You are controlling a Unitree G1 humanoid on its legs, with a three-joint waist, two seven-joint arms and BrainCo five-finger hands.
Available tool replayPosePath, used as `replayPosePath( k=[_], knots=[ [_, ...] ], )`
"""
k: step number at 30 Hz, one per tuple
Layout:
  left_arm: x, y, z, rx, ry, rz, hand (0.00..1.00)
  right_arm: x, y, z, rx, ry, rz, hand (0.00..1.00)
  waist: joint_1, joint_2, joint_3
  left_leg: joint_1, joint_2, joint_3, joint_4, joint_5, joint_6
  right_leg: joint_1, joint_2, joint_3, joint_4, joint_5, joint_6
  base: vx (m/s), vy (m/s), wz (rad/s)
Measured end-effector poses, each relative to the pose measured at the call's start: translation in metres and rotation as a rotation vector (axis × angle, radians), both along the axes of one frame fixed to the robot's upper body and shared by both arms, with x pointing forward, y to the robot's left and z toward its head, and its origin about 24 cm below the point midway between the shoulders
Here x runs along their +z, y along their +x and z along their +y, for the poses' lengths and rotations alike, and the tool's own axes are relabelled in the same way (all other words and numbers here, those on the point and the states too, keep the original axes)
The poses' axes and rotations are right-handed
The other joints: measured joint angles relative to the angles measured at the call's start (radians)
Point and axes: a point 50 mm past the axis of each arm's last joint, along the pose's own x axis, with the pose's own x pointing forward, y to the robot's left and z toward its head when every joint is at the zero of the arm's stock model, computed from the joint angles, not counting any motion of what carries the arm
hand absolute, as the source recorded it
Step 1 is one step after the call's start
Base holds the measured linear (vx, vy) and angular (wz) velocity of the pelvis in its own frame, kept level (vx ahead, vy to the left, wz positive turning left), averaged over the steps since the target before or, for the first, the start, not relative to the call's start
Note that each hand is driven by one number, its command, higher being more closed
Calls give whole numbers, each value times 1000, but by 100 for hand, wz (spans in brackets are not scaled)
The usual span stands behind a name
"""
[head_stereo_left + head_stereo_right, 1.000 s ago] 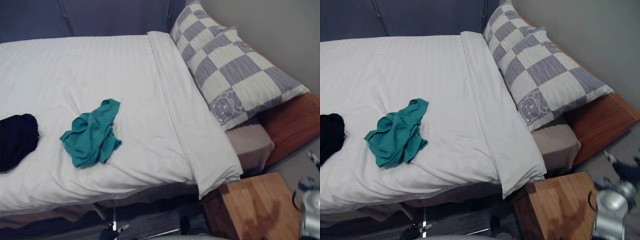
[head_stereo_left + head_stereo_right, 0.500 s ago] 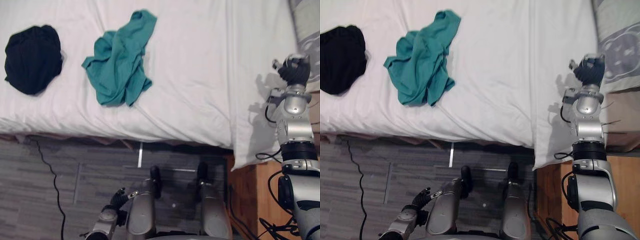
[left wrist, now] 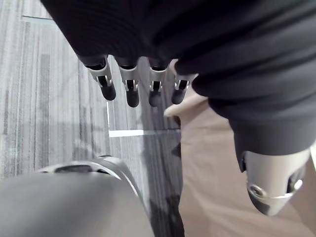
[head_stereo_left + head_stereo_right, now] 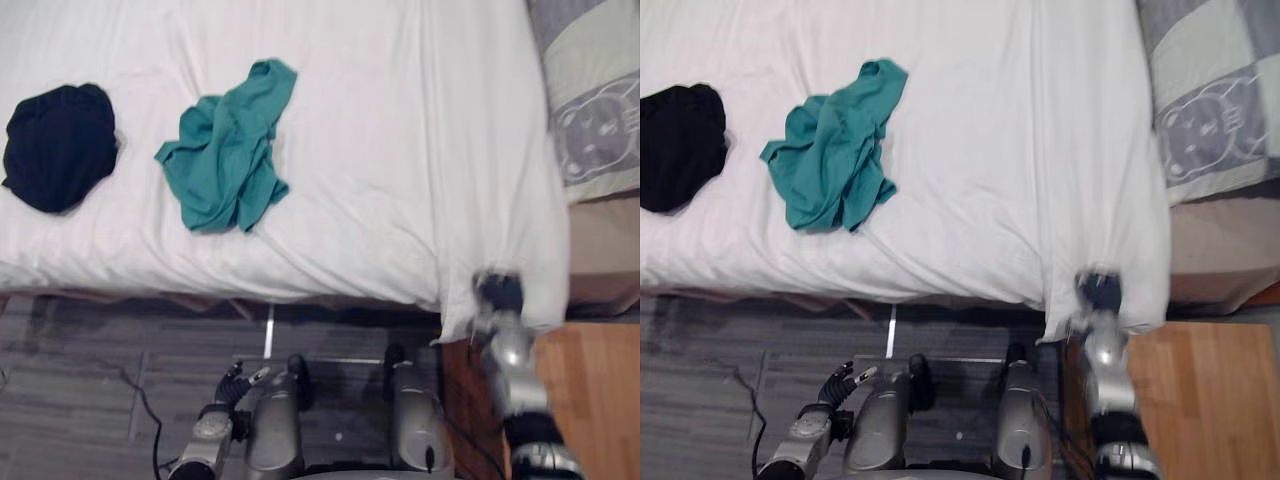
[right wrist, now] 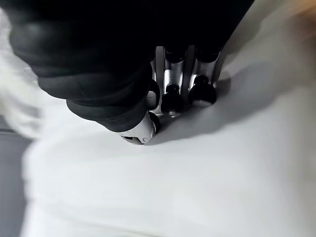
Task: Tidy the bed and pick cloth on bed and put in laundry
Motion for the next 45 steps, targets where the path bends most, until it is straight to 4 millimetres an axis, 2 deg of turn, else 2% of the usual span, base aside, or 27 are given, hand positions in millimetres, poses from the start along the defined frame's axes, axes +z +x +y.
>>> replayPosePath(
  k=[1,3,6,8,10,11,13,16,17,18,19,20,21,22,23,24,26,27,28,29,30,32,34,36,39,41,45],
  knots=[
    [-1,-1,-3,-1,-7,5,0,-34,-30,5,22,15,199,0,-2,-1,-16,13,0,10,-33,13,3,16,4,1,-46,21,1,169,-4,-22],
    [-3,0,-15,-2,-39,10,0,-73,-83,13,85,33,480,0,-12,3,-21,45,-3,27,-65,24,4,51,16,7,-104,48,8,143,11,-19],
    [-8,-5,-23,5,-59,50,0,-98,-143,28,196,65,702,0,-42,2,-25,103,0,50,-63,22,2,130,15,4,-147,54,11,142,43,-8],
    [-10,-9,-17,45,-20,67,0,-104,-165,29,227,82,777,0,-41,6,-40,102,39,78,61,3,-29,213,14,-18,-182,54,12,84,57,7],
    [-11,-13,-12,80,-9,77,0,-105,-166,29,220,89,774,0,-39,5,-55,98,56,84,118,3,-29,249,15,-24,-198,54,12,12,82,10],
    [-17,-30,-5,161,-22,119,0,-104,-164,29,192,108,747,0,-32,-1,-99,92,106,113,207,-38,0,274,1,-26,-218,54,13,-29,89,1],
    [-19,-35,-2,186,-28,135,0,-103,-163,25,170,111,734,0,-31,-6,-120,92,150,118,226,-52,23,278,-2,-23,-222,52,19,11,93,0],
    [-24,-51,3,210,-43,184,0,-97,-151,6,148,89,699,0,-55,6,-149,116,315,49,124,-42,20,300,-78,-22,-191,28,87,31,266,30],
    [-24,-51,3,210,-43,183,0,-97,-152,4,146,88,701,0,-57,6,-150,114,329,36,111,-41,19,299,-94,-23,-179,25,102,-45,557,33],
    [-24,-51,2,216,-51,183,0,-97,-154,-1,120,97,710,0,-56,14,-156,129,352,3,79,-38,16,286,-132,-14,-155,20,151,-49,527,14],
    [-26,-53,-2,219,-61,194,0,-95,-154,-8,102,90,707,0,-59,28,-159,149,348,7,51,-29,-13,284,-156,-3,-149,20,157,-54,586,2],
    [-27,-54,-4,218,-66,204,0,-95,-155,-12,93,84,710,0,-59,36,-164,159,339,14,36,-5,-78,282,-170,10,-150,22,158,-8,730,-28],
    [-25,-52,6,248,-50,194,0,-100,-159,-3,70,123,734,0,-50,-14,-164,151,279,48,122,-7,-173,291,-252,40,-163,81,147,-18,856,-40],
    [-24,-55,15,258,-11,211,0,-103,-162,1,44,143,739,0,-50,-35,-177,145,262,68,159,-51,-170,279,-278,0,-179,204,73,-11,715,-48],
    [-25,-58,17,266,-2,227,0,-103,-161,1,47,142,741,0,-46,-34,-181,151,265,90,160,-60,-165,270,-278,-35,-195,271,19,-32,590,-77],
    [-24,-60,23,271,20,235,0,-102,-156,2,64,136,730,0,-18,-39,-183,194,262,164,123,-54,-164,216,-277,-163,-134,292,-63,-21,554,-97],
    [-25,-63,24,248,37,246,0,-103,-154,5,99,137,731,0,-3,-38,-186,232,253,210,42,-12,-141,195,-186,-252,-73,200,20,-20,515,-60],
    [-25,-62,21,228,37,251,0,-103,-150,11,139,152,719,0,-15,-36,-186,231,225,213,-49,37,-117,196,-60,-268,-62,109,51,-12,253,14],
    [-25,-60,19,218,33,253,0,-103,-148,13,154,157,711,0,-23,-36,-186,233,208,213,-94,64,-109,197,-11,-264,-73,64,42,25,292,64],
    [-26,-55,8,190,15,250,0,-100,-137,21,202,165,677,0,-45,-33,-184,224,135,201,-221,148,-69,224,128,-164,-222,6,-50,31,203,80],
    [-27,-51,3,181,7,250,0,-100,-134,21,191,174,666,0,-60,-24,-179,218,118,182,-248,165,-62,246,143,-133,-274,48,-69,27,174,83],
    [-27,-47,-12,166,-5,241,0,-97,-127,14,163,177,643,0,-40,9,-165,241,86,176,-268,177,-57,284,123,-161,-304,65,-72,26,172,39],
    [-27,-49,-10,180,8,241,0,-97,-125,13,171,174,641,0,-30,14,-168,251,83,184,-251,177,-57,303,111,-168,-305,60,-66,33,87,14],
    [-26,-50,-9,208,-1,199,0,-96,-118,15,226,157,645,0,-22,8,-173,194,85,215,-104,177,-57,307,67,-170,-293,19,-58,-33,39,14],
    [-21,-45,-15,211,-27,106,0,-97,-117,13,260,145,673,0,-1,59,-162,50,207,247,303,177,-67,369,35,-169,-302,23,-60,-20,43,-9],
    [-22,-50,-14,207,-25,109,0,-96,-113,10,229,165,662,0,-10,77,-168,63,226,257,281,145,-18,381,11,-148,-301,34,-35,68,150,-40],
    [-25,-56,-15,199,-49,121,0,-94,-104,11,195,168,626,0,-38,74,-169,109,243,144,-46,148,-21,356,-71,-70,-301,61,27,137,270,-44]
  ],
)
